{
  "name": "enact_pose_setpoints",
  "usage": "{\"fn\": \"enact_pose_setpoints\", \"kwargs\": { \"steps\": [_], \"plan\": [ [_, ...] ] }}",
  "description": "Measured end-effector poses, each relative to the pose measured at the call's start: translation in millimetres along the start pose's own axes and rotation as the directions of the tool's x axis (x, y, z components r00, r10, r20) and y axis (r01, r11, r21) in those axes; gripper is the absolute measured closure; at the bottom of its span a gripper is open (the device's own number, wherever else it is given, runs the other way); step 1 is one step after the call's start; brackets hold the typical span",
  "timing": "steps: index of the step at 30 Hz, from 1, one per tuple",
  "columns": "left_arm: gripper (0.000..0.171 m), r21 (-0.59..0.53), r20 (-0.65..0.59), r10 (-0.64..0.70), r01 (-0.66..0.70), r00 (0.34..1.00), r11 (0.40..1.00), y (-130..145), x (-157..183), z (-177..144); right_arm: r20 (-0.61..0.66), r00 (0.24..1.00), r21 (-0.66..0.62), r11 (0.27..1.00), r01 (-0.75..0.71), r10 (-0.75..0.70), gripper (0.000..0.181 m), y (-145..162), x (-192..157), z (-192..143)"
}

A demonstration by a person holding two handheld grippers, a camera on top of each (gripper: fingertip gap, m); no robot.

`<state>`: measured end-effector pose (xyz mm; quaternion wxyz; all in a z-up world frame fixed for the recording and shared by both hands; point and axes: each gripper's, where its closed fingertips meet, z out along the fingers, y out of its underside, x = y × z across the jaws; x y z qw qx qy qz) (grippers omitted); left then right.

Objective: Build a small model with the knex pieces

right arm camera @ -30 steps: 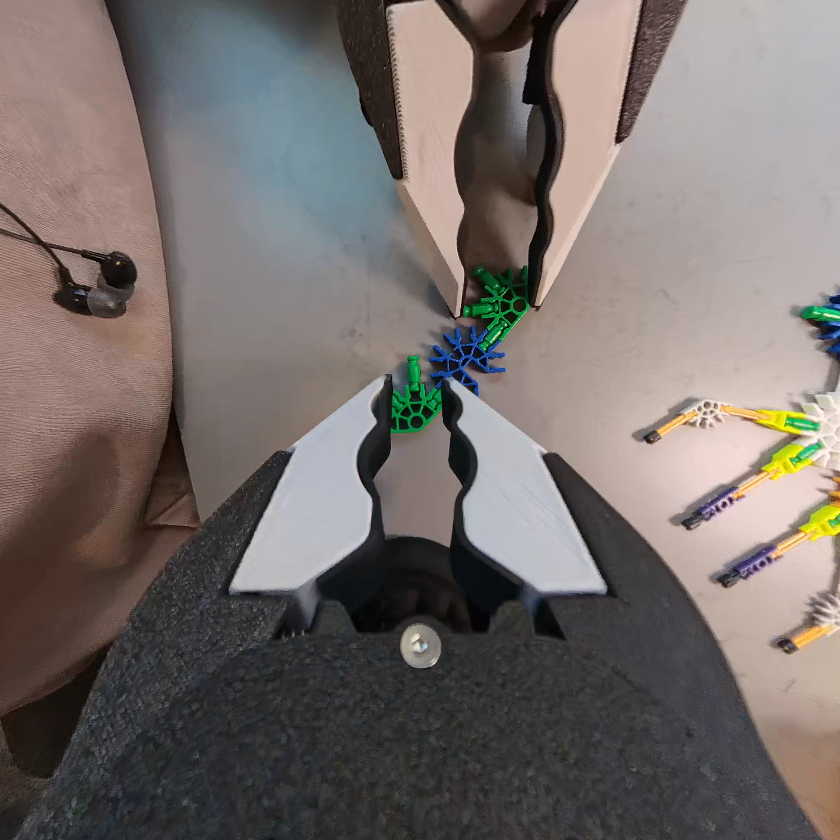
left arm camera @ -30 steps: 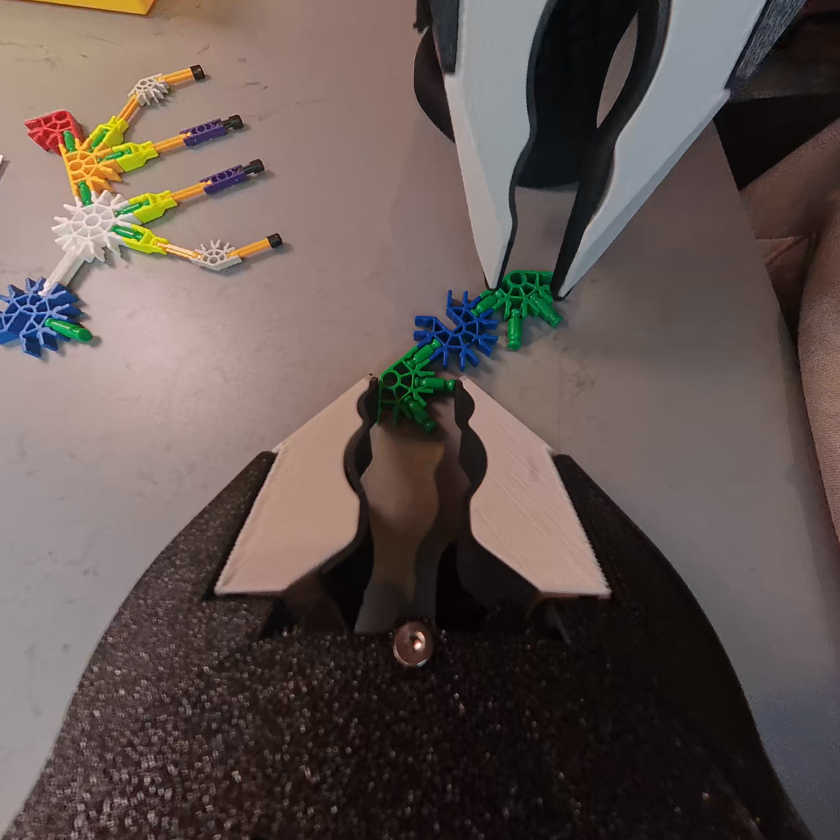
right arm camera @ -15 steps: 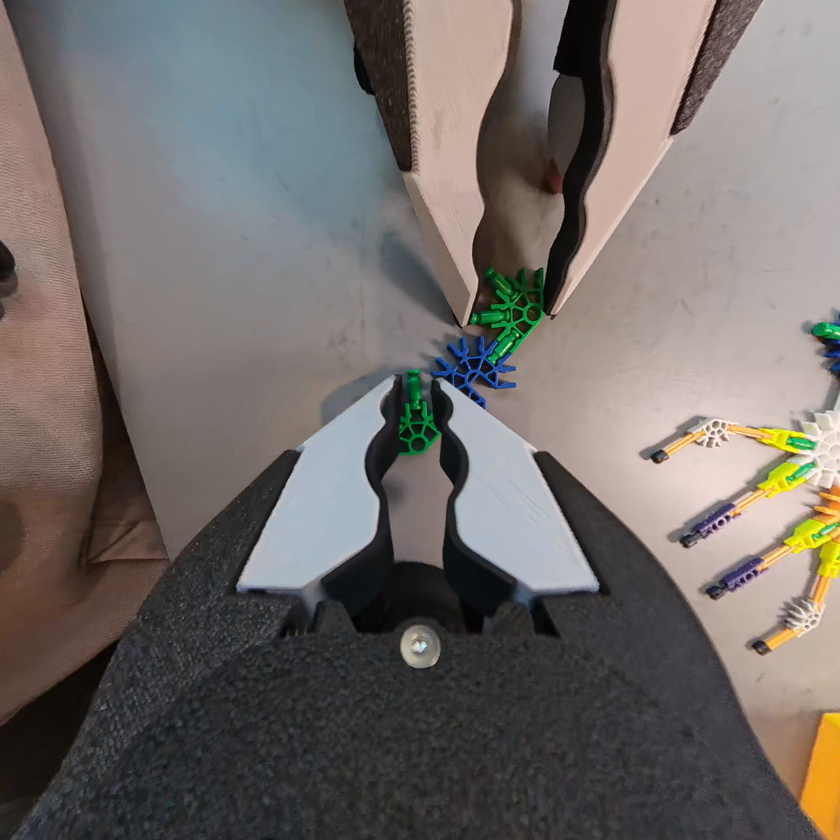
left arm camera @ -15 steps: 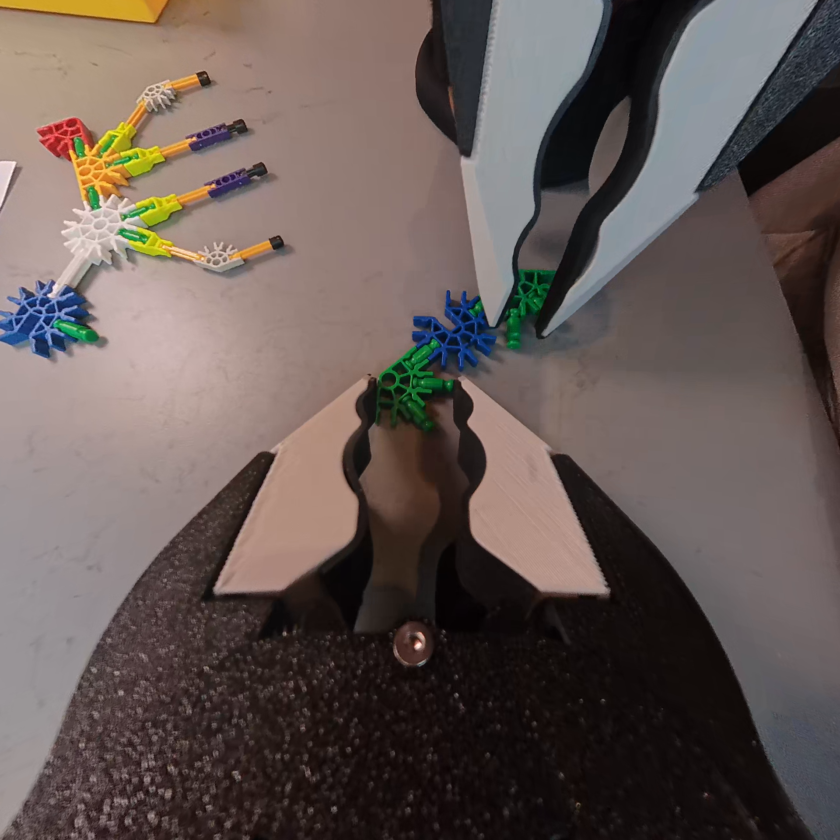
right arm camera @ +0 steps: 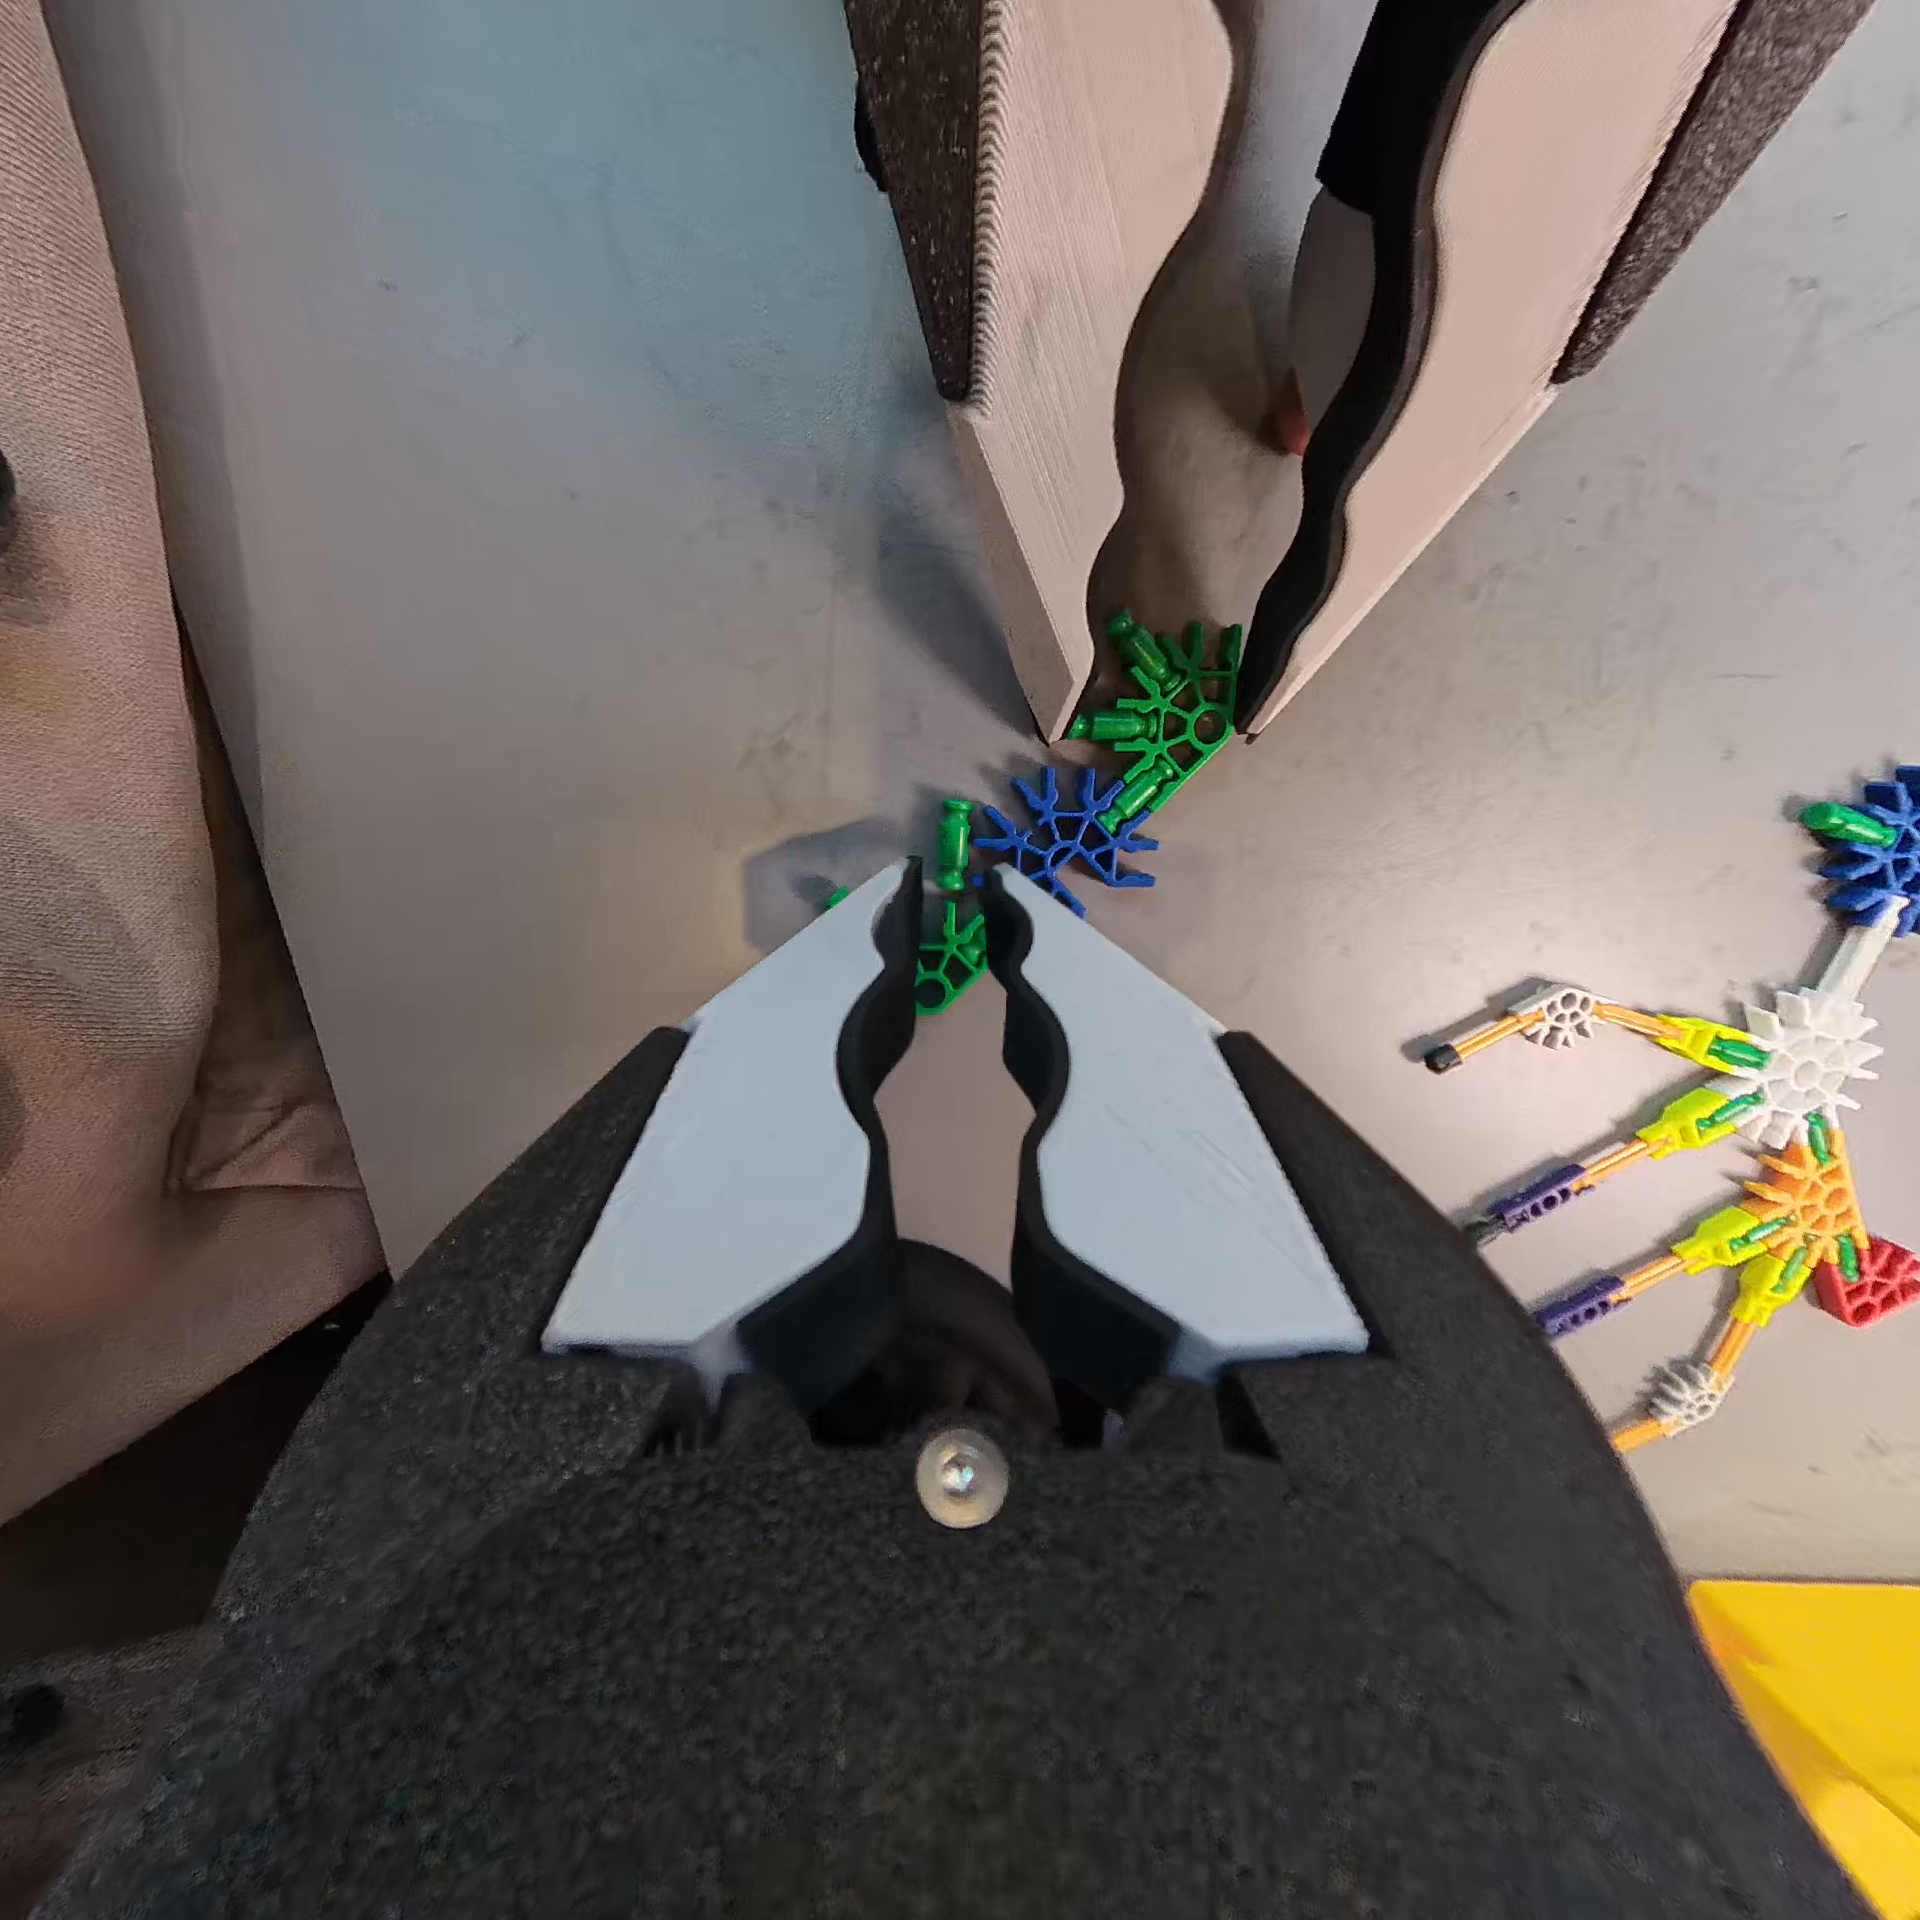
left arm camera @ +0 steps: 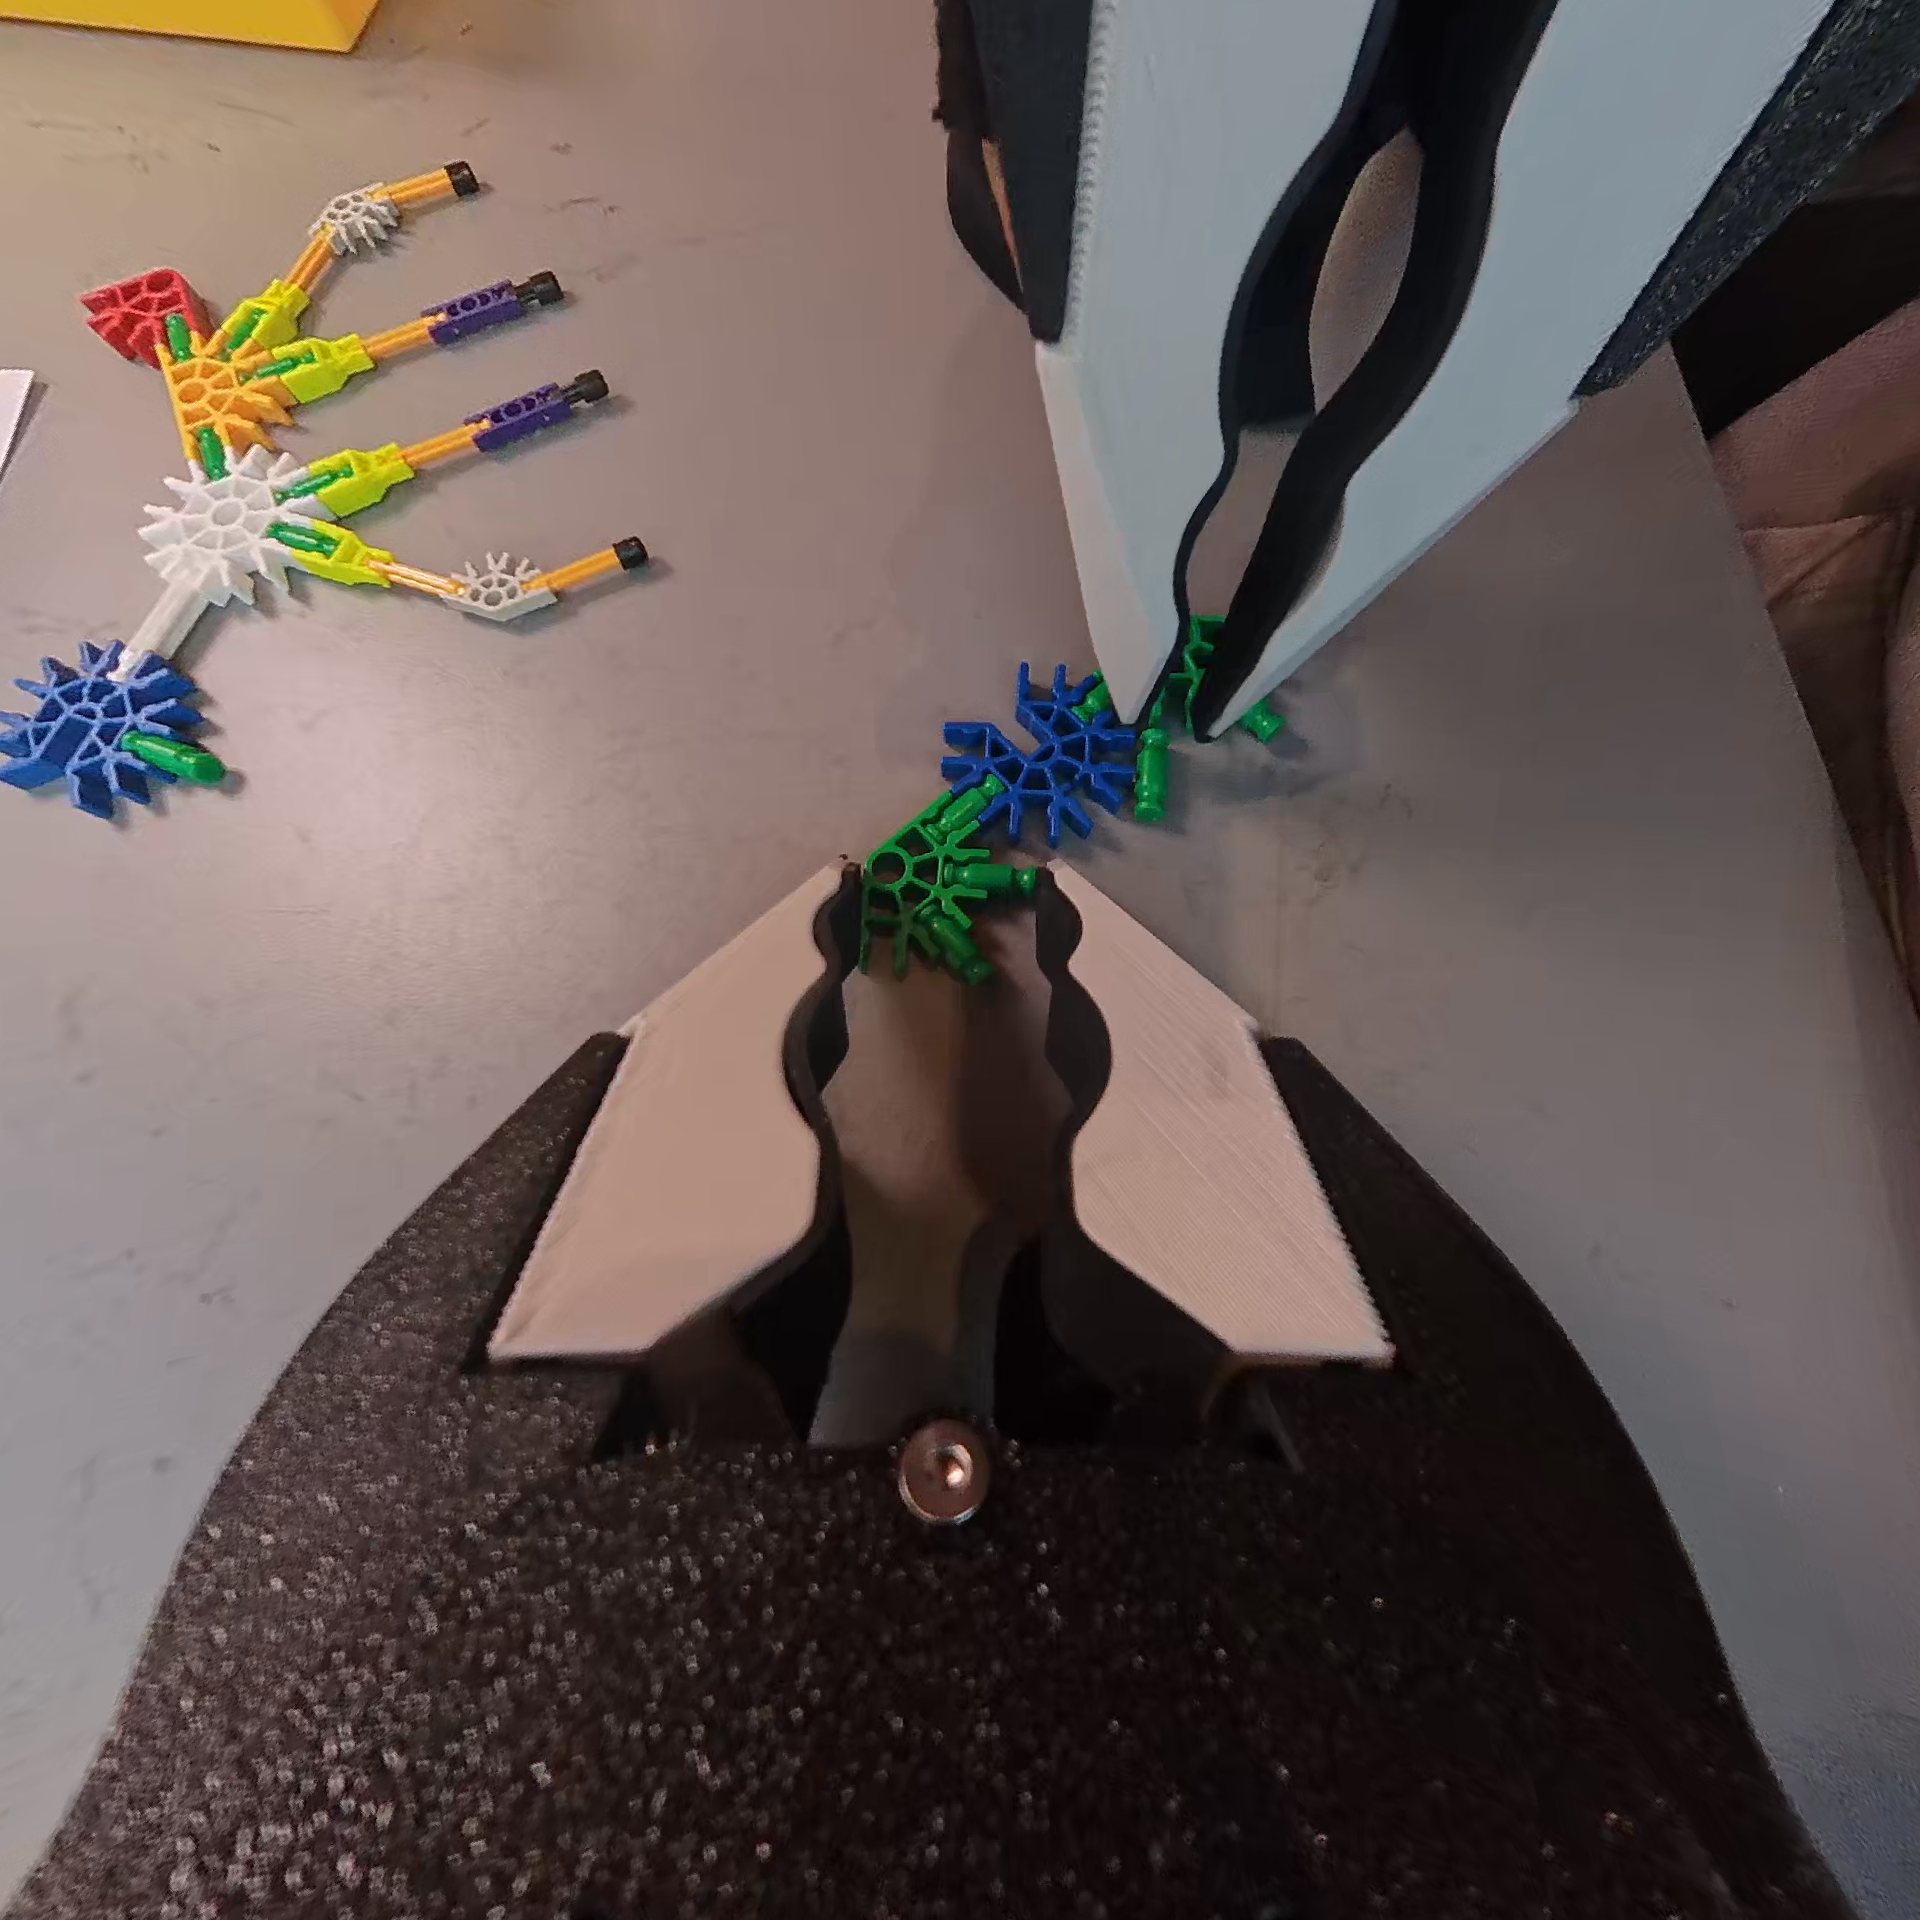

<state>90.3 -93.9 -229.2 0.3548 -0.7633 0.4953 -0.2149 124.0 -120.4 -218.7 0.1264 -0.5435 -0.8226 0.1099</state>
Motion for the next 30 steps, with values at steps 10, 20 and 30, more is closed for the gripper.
{"fn": "enact_pose_setpoints", "kwargs": {
  "steps": [10, 20, 30],
  "plan": [
    [0.138, 0.004, 0.014, 0.023, -0.023, 1.000, 1.000, -0.4, -0.7, -0.3, 0.020, 0.999, -0.008, 1.000, 0.027, -0.026, 0.176, -1.0, -4.7, 9.8],
    [0.139, 0.010, 0.015, 0.045, -0.045, 0.999, 0.999, -0.8, -0.5, -0.6, 0.079, 0.997, 0.024, 1.000, -0.003, 0.001, 0.176, -2.6, -11.1, 12.4],
    [0.138, 0.010, 0.010, 0.033, -0.033, 0.999, 0.999, -0.8, 0.1, -0.9, 0.063, 0.997, -0.004, 0.999, -0.045, 0.045, 0.176, 11.7, -0.9, 1.3]
  ]
}}
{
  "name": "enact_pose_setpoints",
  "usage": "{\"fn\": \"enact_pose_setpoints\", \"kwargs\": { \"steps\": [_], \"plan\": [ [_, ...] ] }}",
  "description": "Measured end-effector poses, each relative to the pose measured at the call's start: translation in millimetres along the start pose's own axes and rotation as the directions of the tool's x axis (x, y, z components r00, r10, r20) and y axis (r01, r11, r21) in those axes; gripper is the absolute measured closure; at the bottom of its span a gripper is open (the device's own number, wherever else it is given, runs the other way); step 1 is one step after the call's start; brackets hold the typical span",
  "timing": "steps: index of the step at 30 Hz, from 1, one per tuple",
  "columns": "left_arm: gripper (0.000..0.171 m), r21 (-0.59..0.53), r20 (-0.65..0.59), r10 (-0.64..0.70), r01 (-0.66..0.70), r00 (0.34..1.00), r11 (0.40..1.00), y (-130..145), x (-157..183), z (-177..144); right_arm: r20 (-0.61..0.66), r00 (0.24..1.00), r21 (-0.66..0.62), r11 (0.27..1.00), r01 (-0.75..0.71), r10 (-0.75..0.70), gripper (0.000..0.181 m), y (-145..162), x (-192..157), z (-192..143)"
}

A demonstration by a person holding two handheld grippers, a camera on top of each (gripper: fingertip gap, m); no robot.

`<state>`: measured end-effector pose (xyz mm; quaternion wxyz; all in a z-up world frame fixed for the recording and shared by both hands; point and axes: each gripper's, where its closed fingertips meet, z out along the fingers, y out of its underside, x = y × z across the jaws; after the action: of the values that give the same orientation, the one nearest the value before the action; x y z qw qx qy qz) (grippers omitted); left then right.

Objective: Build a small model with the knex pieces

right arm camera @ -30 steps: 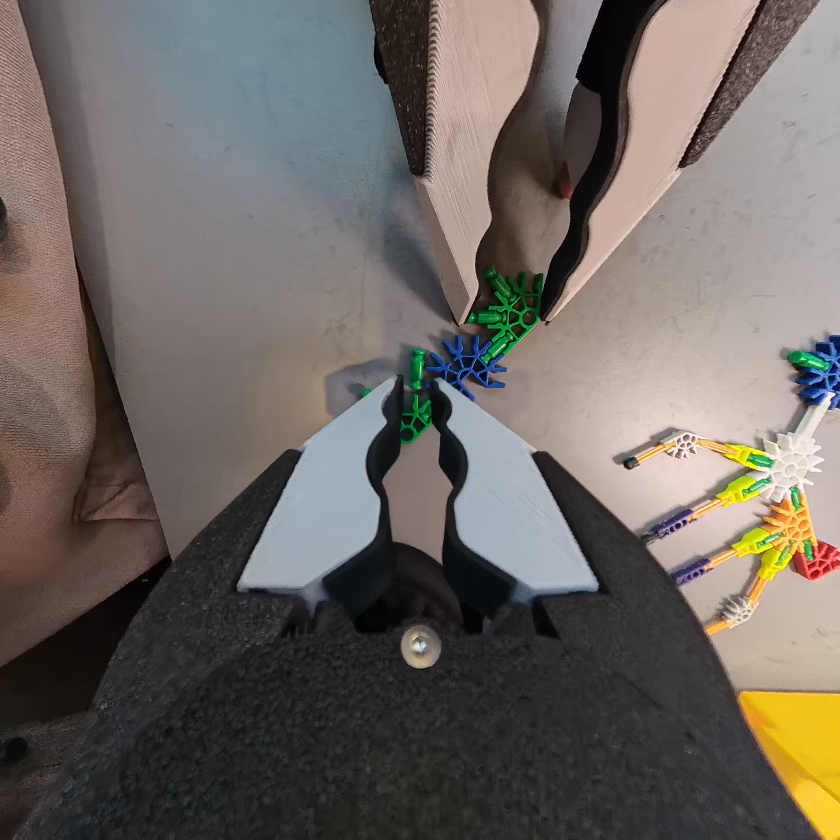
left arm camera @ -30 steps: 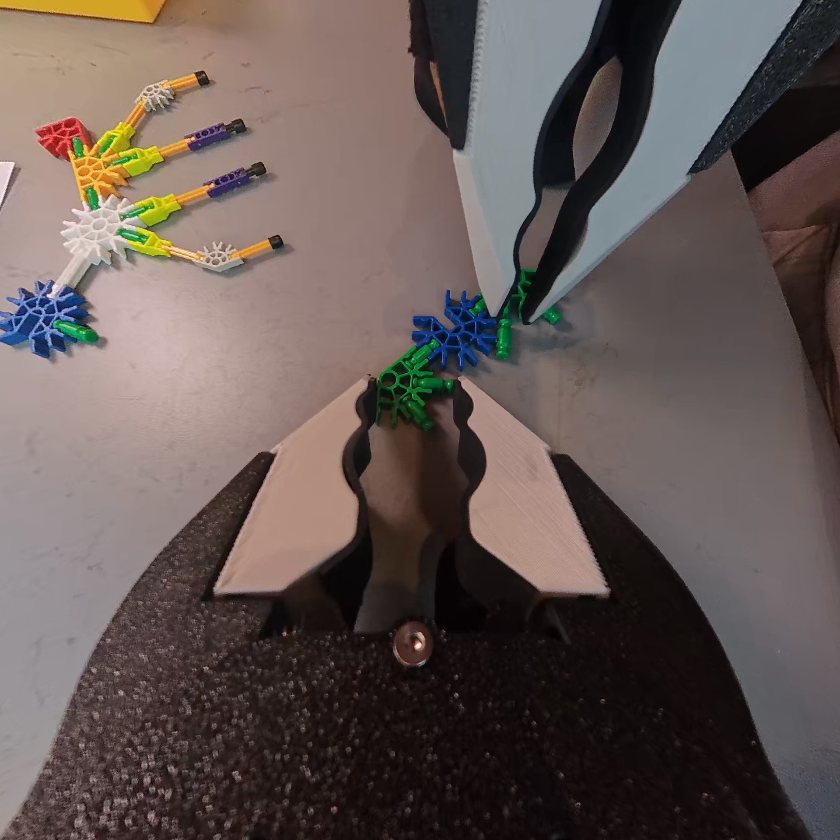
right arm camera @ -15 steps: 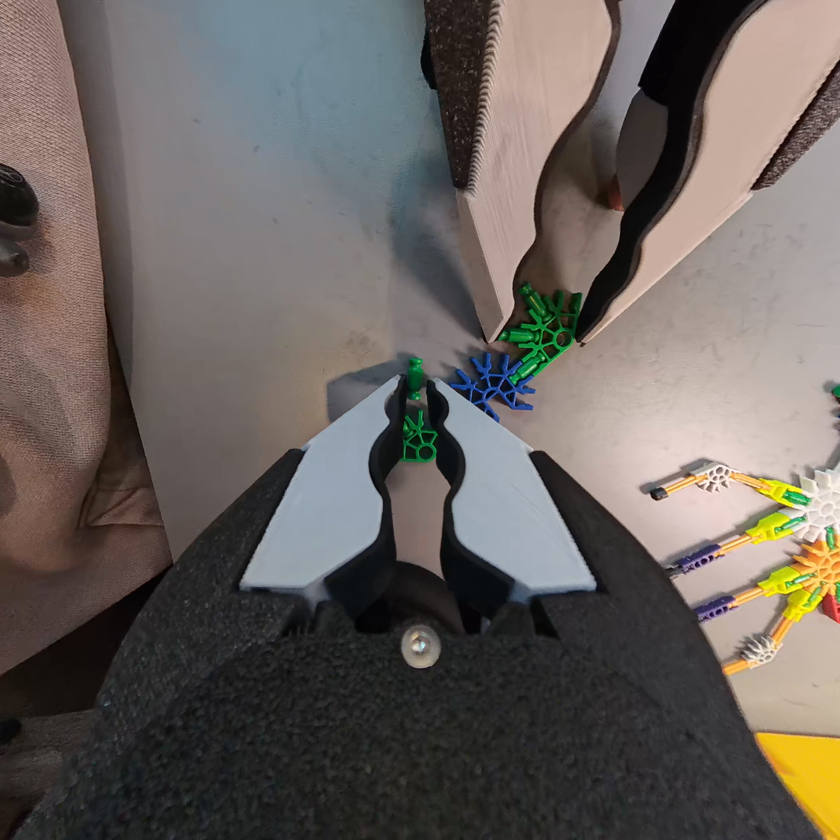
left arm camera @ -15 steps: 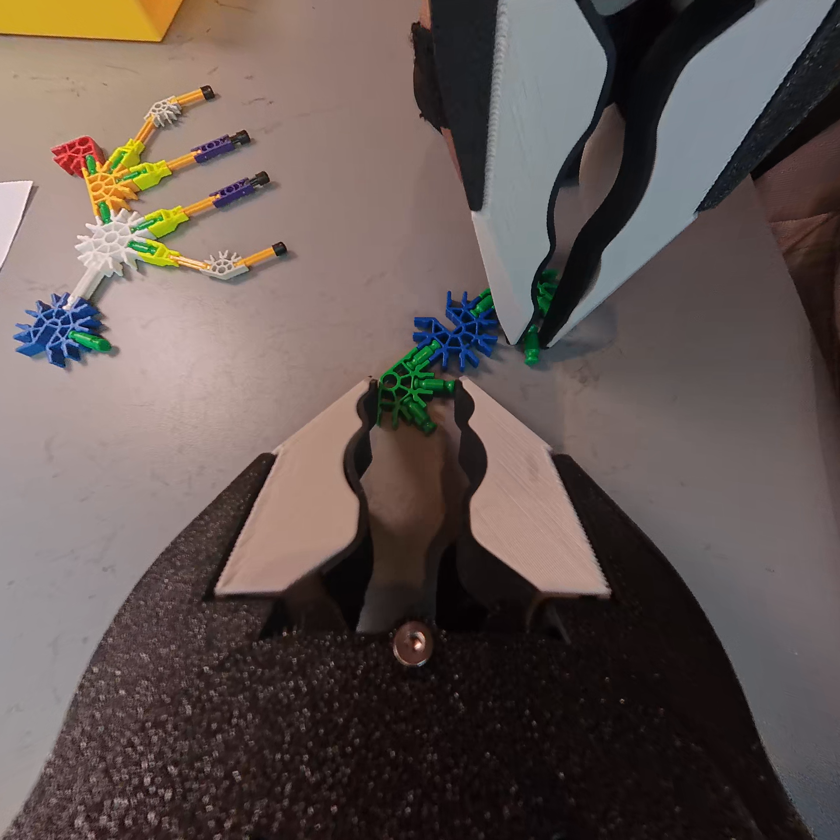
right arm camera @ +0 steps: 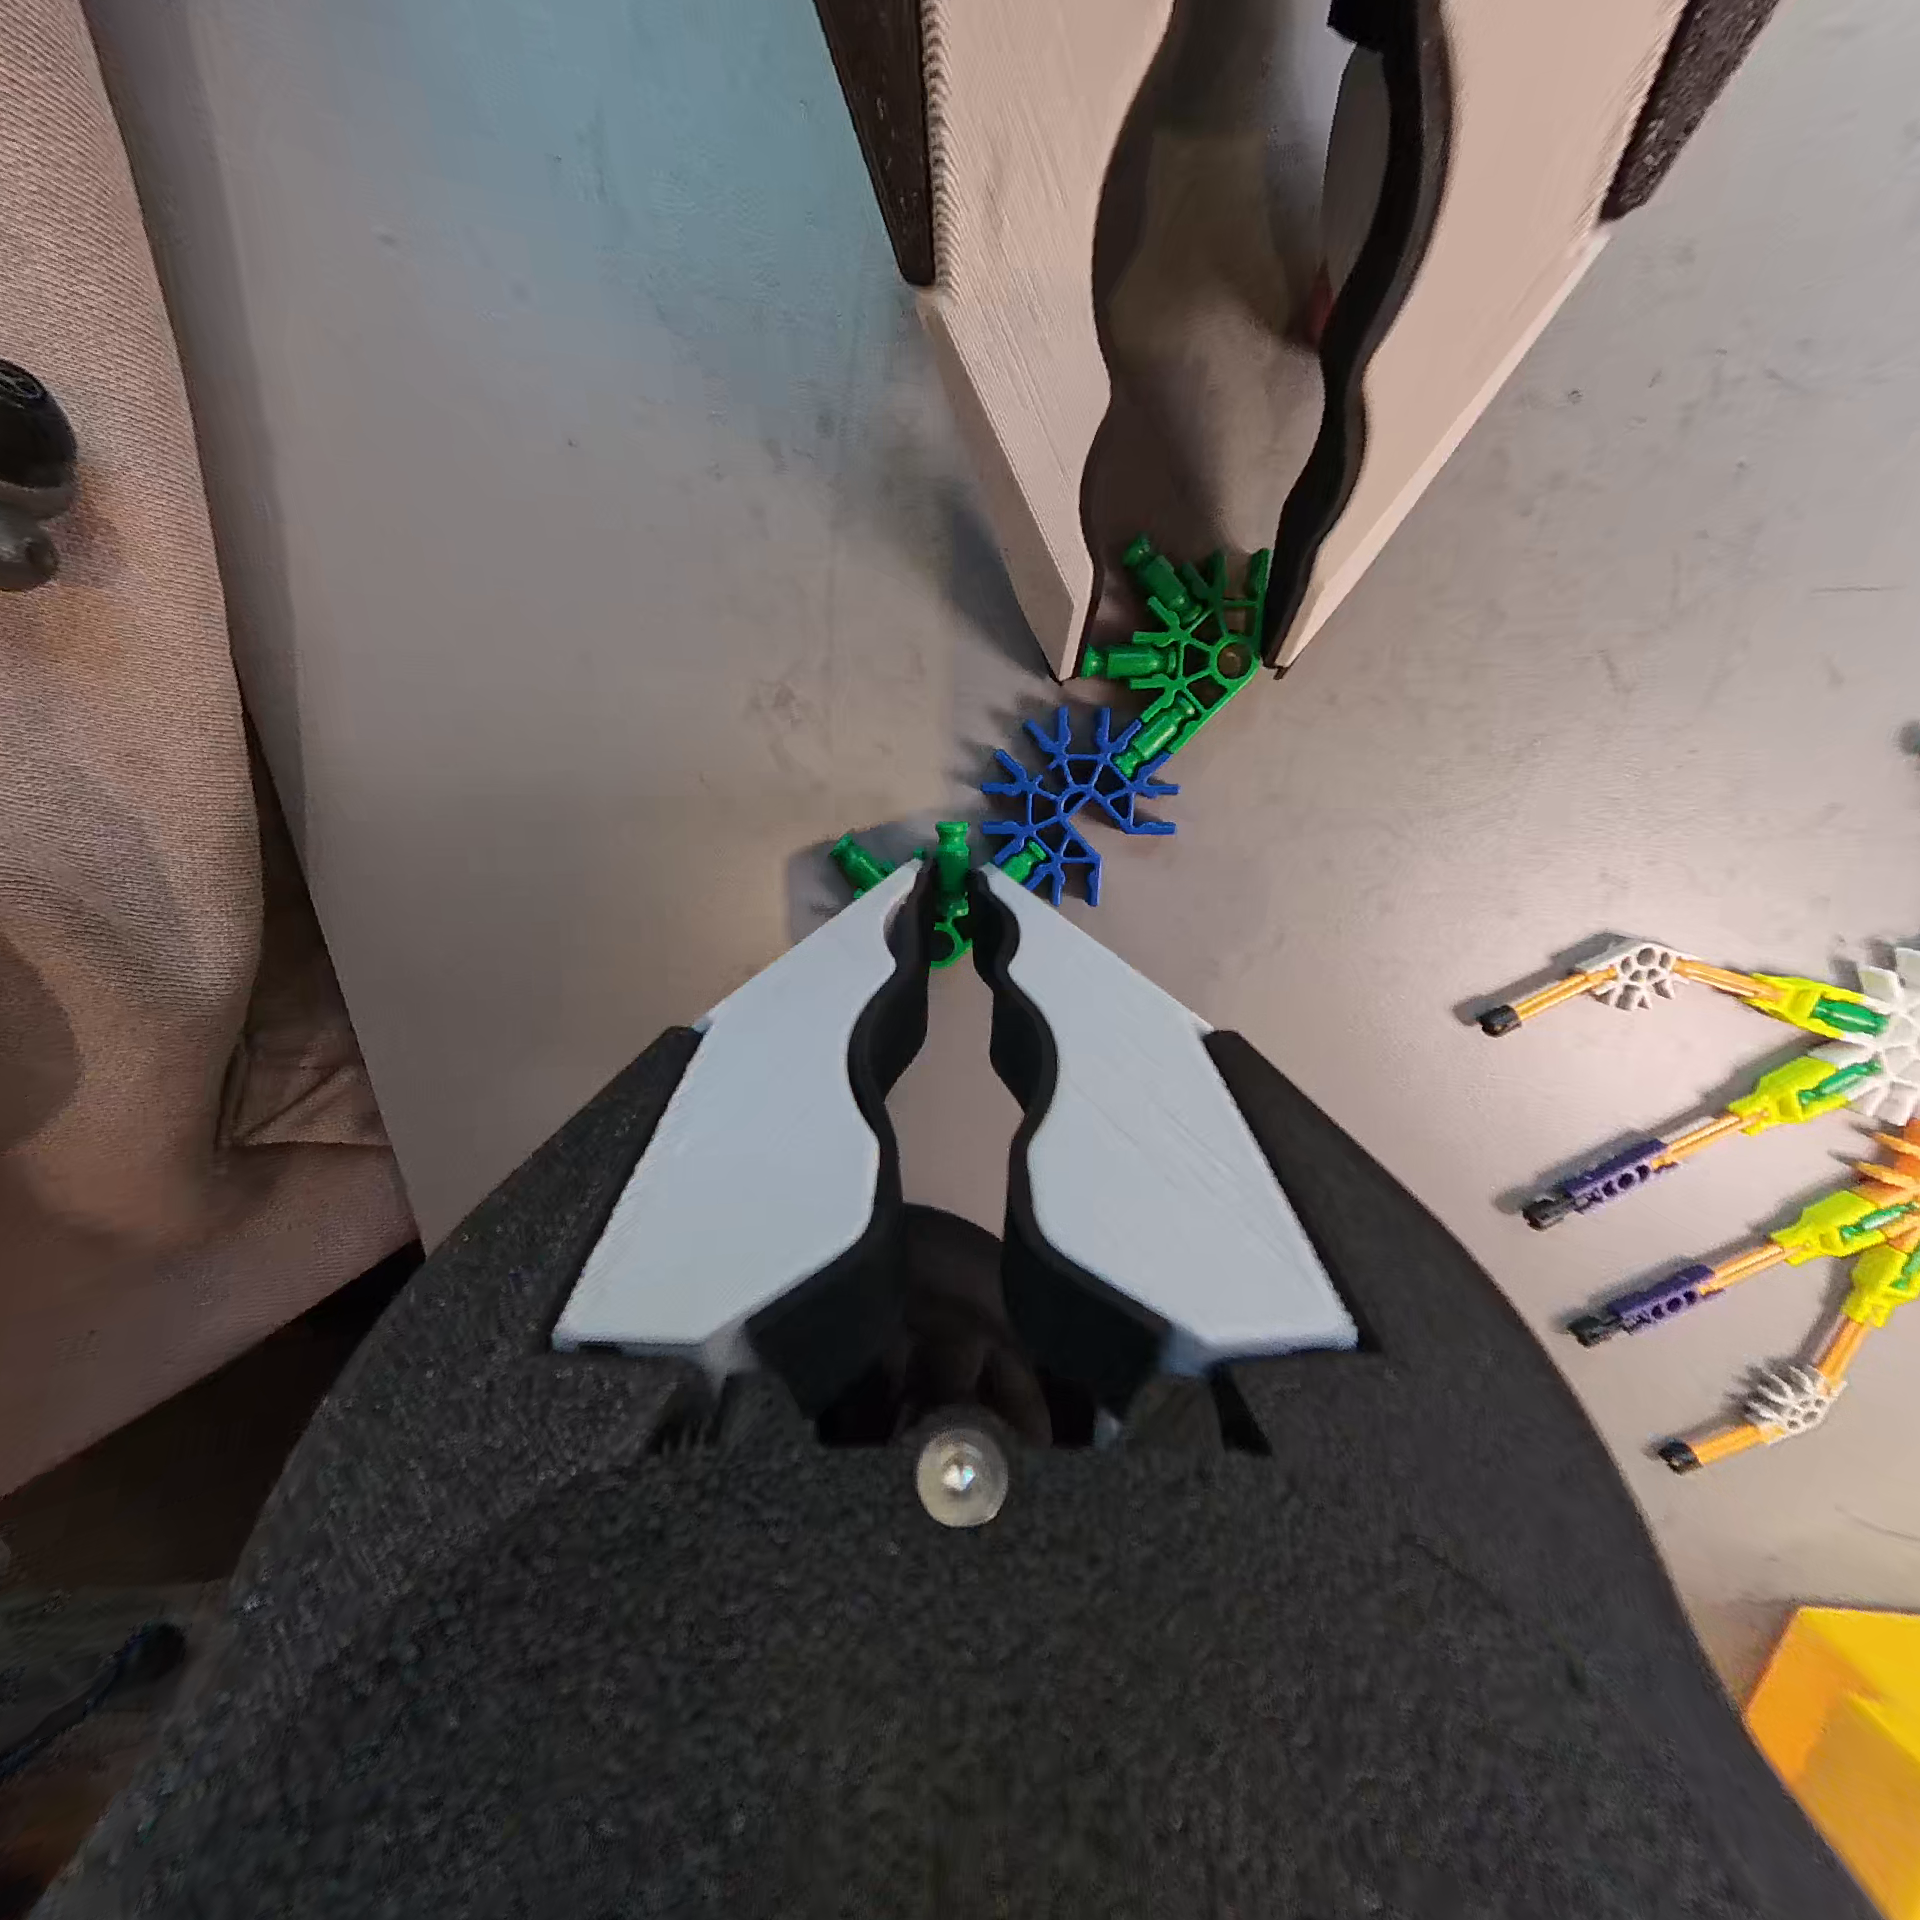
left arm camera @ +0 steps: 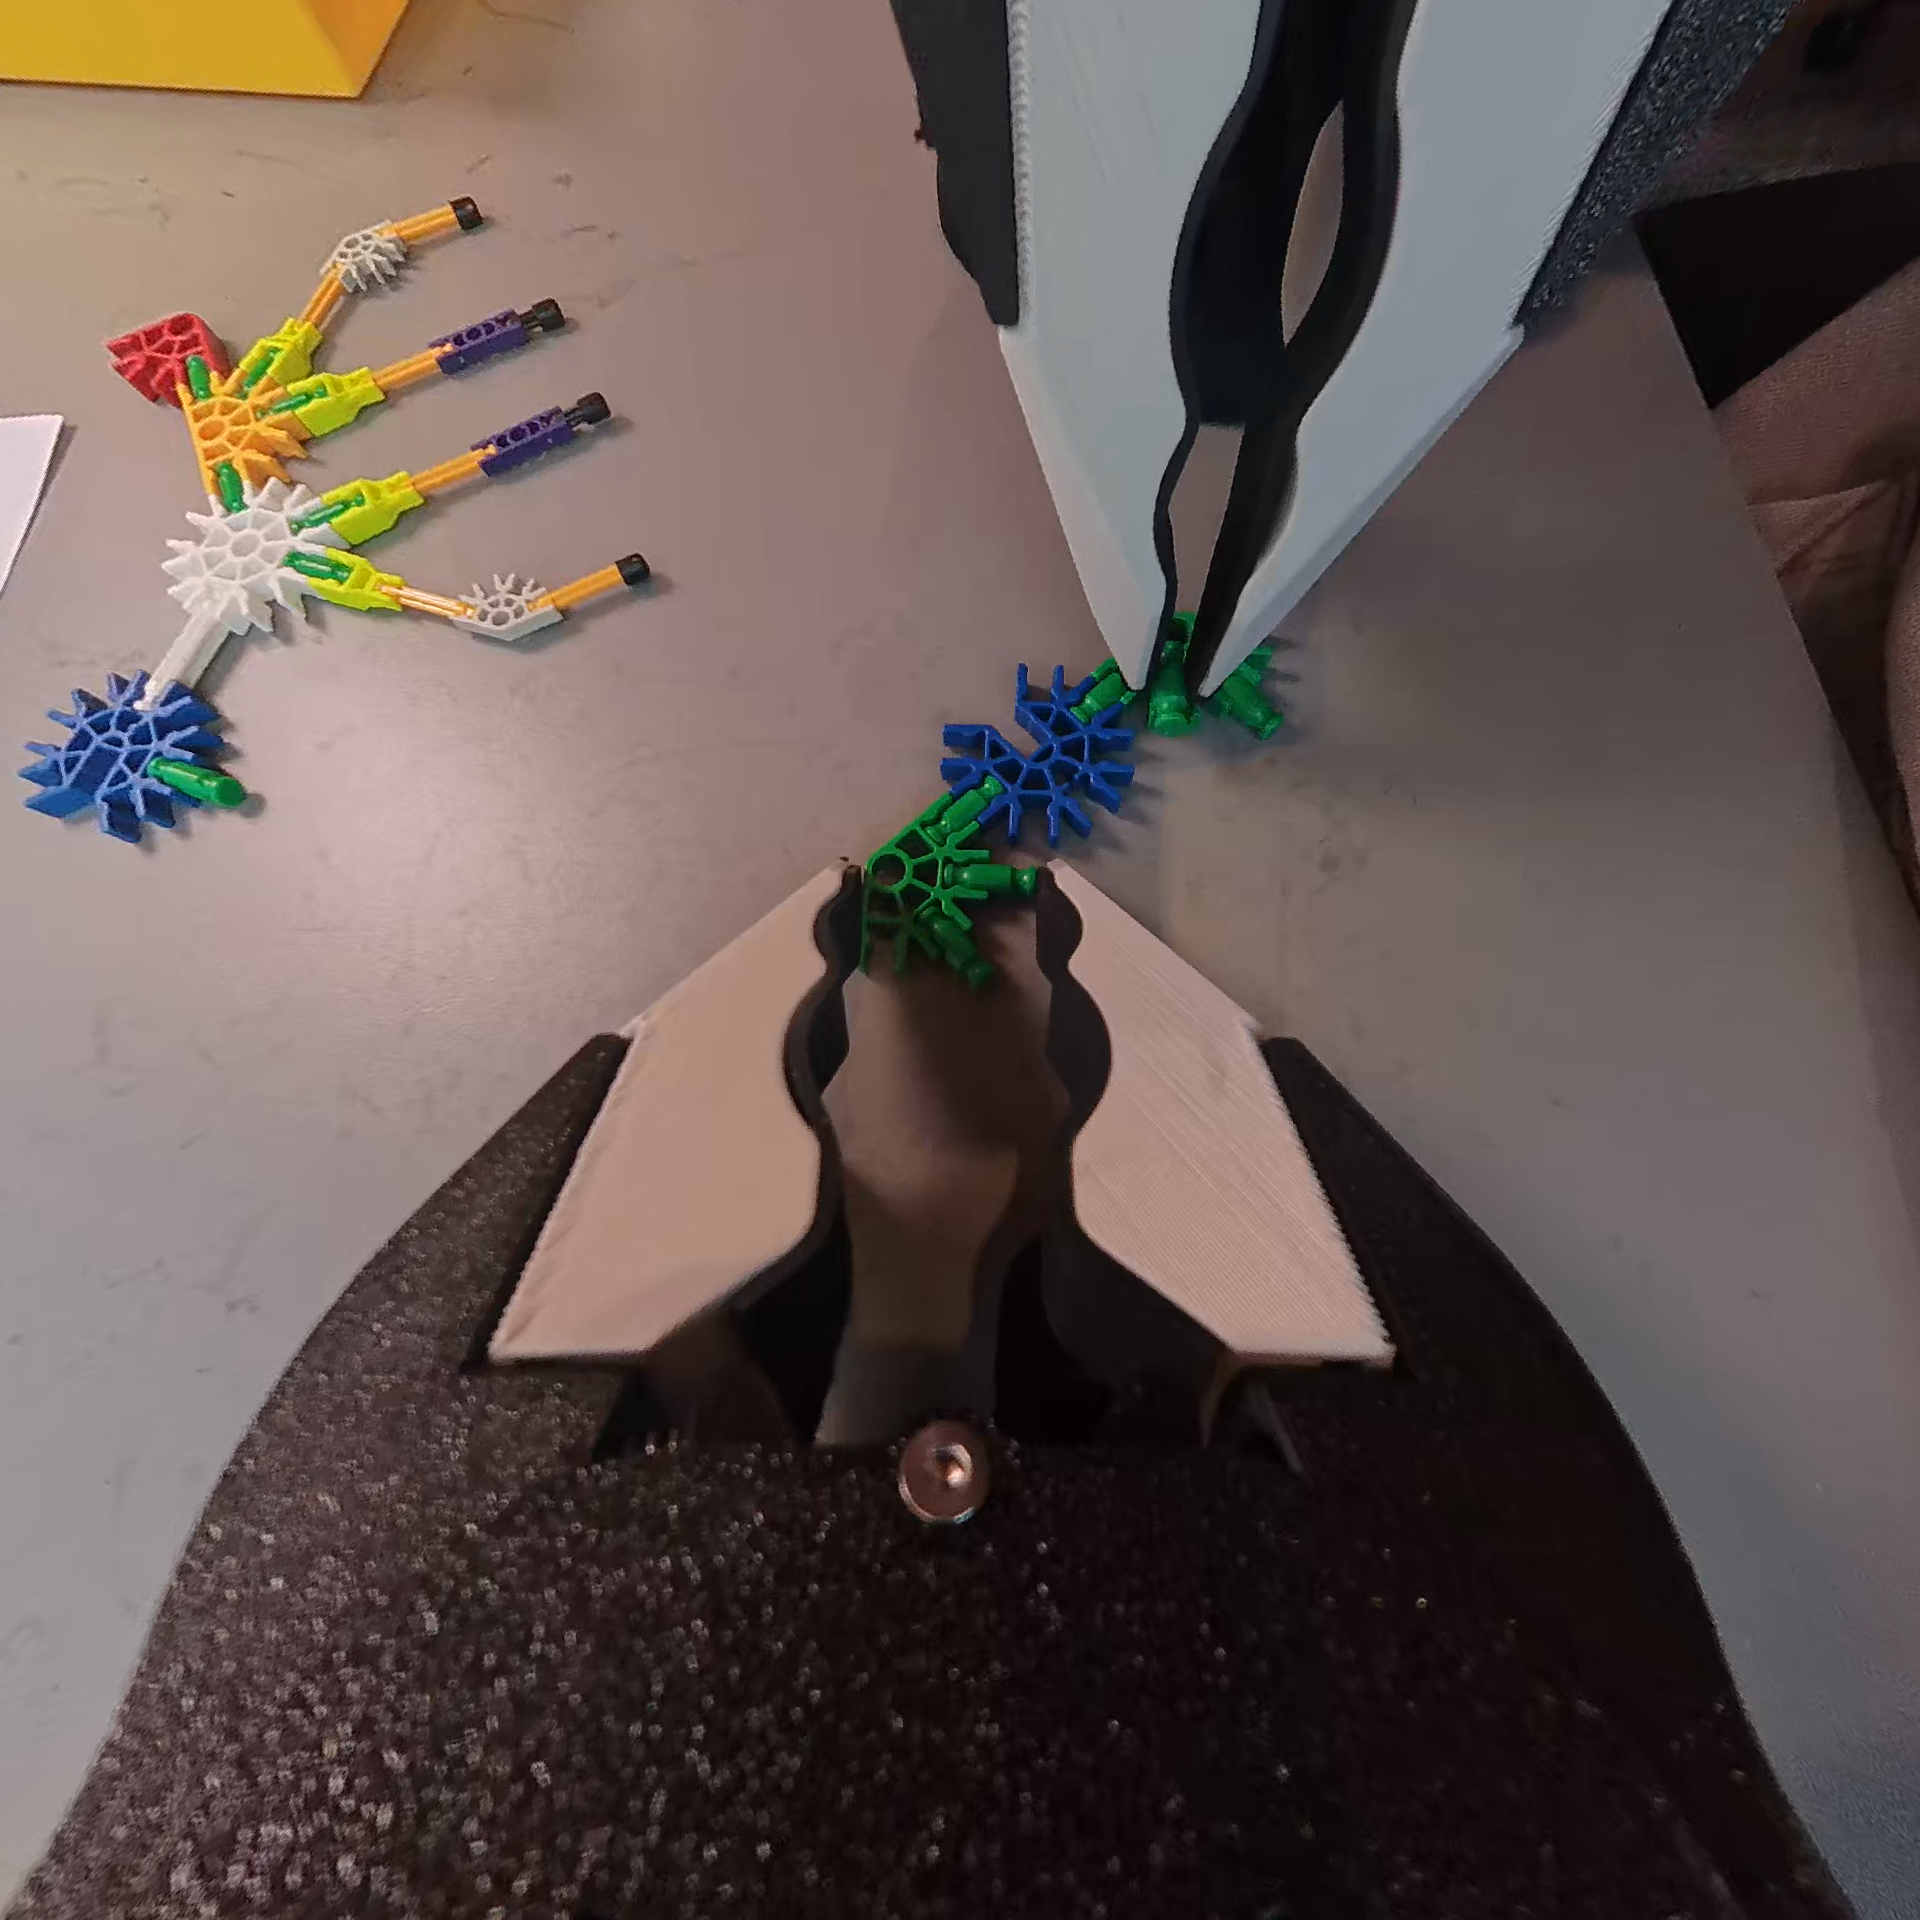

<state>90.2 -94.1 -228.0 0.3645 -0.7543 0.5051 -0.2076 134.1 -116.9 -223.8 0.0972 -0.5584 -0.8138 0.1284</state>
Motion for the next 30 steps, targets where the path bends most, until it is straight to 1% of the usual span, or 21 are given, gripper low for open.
{"fn": "enact_pose_setpoints", "kwargs": {
  "steps": [12, 17, 26, 30],
  "plan": [
    [0.138, 0.001, -0.001, -0.002, 0.002, 1.000, 1.000, -0.1, 0.1, -0.4, 0.014, 0.999, 0.032, 0.999, -0.032, 0.032, 0.176, -4.5, -3.3, 2.9],
    [0.138, 0.001, -0.002, -0.001, 0.001, 1.000, 1.000, -0.2, 0.2, -0.3, 0.010, 0.999, 0.022, 0.999, -0.042, 0.042, 0.176, -1.2, -1.5, 1.8],
    [0.138, 0.003, -0.006, -0.005, 0.005, 1.000, 1.000, -0.1, 0.3, -0.3, 0.032, 0.999, 0.065, 0.997, -0.044, 0.042, 0.175, -0.5, -1.1, 1.2],
    [0.139, 0.002, -0.008, -0.008, 0.008, 1.000, 1.000, 0.0, 0.4, -0.3, 0.031, 0.999, 0.060, 0.998, -0.032, 0.030, 0.171, -0.1, -0.8, -0.7]
  ]
}}
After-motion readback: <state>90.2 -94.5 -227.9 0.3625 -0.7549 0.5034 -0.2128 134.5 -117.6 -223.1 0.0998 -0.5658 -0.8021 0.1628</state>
